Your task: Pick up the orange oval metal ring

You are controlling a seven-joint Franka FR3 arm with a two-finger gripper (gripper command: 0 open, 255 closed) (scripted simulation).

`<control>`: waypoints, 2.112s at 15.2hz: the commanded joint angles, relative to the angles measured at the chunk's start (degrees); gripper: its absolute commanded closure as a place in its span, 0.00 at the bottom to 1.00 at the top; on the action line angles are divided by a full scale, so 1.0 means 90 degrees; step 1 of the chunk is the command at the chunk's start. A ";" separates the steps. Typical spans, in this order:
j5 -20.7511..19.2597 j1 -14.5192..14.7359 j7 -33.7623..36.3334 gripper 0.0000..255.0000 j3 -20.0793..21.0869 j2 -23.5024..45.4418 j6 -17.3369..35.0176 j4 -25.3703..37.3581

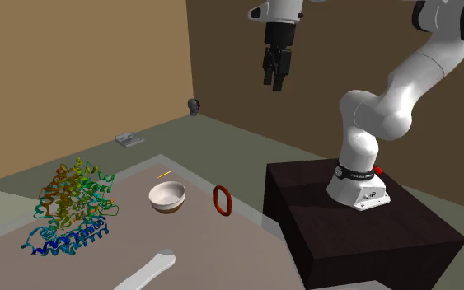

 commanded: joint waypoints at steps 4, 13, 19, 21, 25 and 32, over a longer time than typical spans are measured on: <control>-0.0040 -0.0079 0.0016 0.00 -0.0051 0.0478 0.0521 -0.0193; -0.0130 -0.0299 0.0072 0.00 -0.0226 0.2239 0.2030 -0.0386; -0.0140 -0.0421 0.0097 0.00 -0.0365 0.3613 0.2911 -0.0190; -0.0128 -0.0460 0.0099 0.00 -0.0411 0.4093 0.3170 -0.0068; -0.0076 -0.0539 0.0092 0.00 -0.0499 0.5069 0.3622 0.0256; 0.0089 -0.0712 0.0053 0.00 -0.0607 0.6799 0.4186 0.1069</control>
